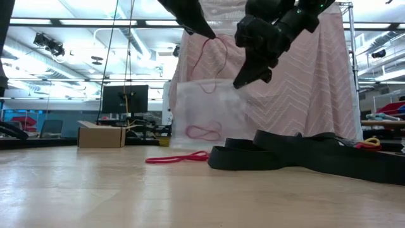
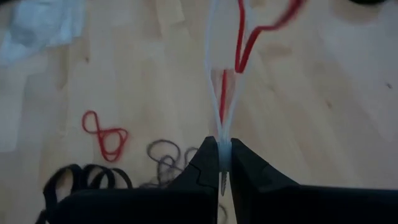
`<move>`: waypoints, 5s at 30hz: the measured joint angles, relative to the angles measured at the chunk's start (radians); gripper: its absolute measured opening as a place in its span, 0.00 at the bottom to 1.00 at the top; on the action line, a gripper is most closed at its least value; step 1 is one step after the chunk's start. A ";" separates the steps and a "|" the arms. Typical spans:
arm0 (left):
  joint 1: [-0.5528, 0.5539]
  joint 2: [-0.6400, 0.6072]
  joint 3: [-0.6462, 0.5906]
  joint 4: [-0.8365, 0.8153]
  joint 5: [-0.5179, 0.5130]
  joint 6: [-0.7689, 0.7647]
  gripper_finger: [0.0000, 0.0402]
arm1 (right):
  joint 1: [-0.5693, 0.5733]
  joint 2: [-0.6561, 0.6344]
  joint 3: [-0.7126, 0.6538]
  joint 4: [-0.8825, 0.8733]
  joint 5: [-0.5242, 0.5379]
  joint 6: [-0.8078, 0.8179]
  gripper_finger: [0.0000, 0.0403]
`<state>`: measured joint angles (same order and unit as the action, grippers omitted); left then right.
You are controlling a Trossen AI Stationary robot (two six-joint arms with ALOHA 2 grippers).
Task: Sort rubber bands
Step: Put the red rubber band into the transparent zip bag, then put the red rubber band into the zip bag
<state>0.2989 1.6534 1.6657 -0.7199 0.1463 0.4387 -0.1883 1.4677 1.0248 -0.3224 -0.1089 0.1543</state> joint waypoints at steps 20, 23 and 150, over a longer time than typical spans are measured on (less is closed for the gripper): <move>0.000 0.008 0.000 -0.179 0.036 -0.002 0.00 | -0.029 -0.072 0.000 0.011 0.039 -0.032 0.01; 0.000 0.014 0.000 -0.157 0.053 -0.004 0.00 | -0.047 -0.076 0.001 0.009 0.009 -0.033 0.01; -0.094 -0.121 -0.265 0.440 -0.077 -0.422 0.00 | 0.021 -0.192 0.000 -0.085 0.080 -0.005 0.01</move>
<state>0.2052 1.5327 1.4010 -0.2802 0.0689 0.0168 -0.1669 1.2761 1.0248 -0.4074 -0.0288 0.1493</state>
